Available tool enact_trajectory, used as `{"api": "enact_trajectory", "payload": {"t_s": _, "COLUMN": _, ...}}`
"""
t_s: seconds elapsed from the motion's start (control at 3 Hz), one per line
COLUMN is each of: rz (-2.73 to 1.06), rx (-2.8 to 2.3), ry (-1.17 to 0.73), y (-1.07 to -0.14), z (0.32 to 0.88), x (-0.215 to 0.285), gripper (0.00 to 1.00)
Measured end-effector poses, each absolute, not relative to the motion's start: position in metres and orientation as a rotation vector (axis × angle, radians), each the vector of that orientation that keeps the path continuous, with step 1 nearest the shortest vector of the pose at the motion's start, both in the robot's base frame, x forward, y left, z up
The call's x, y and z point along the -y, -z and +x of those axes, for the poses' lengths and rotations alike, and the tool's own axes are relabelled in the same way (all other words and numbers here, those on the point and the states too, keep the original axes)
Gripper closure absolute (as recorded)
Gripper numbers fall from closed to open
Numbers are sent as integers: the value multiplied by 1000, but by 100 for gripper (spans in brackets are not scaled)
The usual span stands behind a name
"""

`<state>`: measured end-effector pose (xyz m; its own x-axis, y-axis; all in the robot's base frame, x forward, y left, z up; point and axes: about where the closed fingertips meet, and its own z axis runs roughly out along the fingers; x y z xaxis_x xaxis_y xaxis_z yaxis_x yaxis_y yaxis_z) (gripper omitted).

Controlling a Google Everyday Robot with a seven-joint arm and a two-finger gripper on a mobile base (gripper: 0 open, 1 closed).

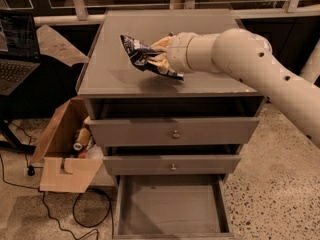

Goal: Pick blue chip bag from bottom drawer and place on counter

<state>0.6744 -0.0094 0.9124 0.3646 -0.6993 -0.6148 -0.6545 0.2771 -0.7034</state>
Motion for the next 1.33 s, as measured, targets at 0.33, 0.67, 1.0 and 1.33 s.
{"api": "enact_trajectory", "payload": {"t_s": 0.33, "rz": -1412, "rx": -1324, "ry": 46, "y": -912, "z": 674, "x": 9, "gripper": 61}}
{"api": "enact_trajectory", "payload": {"t_s": 0.67, "rz": -1412, "rx": -1324, "ry": 46, "y": -912, "z": 674, "x": 9, "gripper": 38}}
{"api": "enact_trajectory", "payload": {"t_s": 1.0, "rz": -1412, "rx": -1324, "ry": 46, "y": -912, "z": 674, "x": 9, "gripper": 15}}
{"api": "enact_trajectory", "payload": {"t_s": 1.33, "rz": -1412, "rx": -1324, "ry": 46, "y": -912, "z": 674, "x": 9, "gripper": 0}}
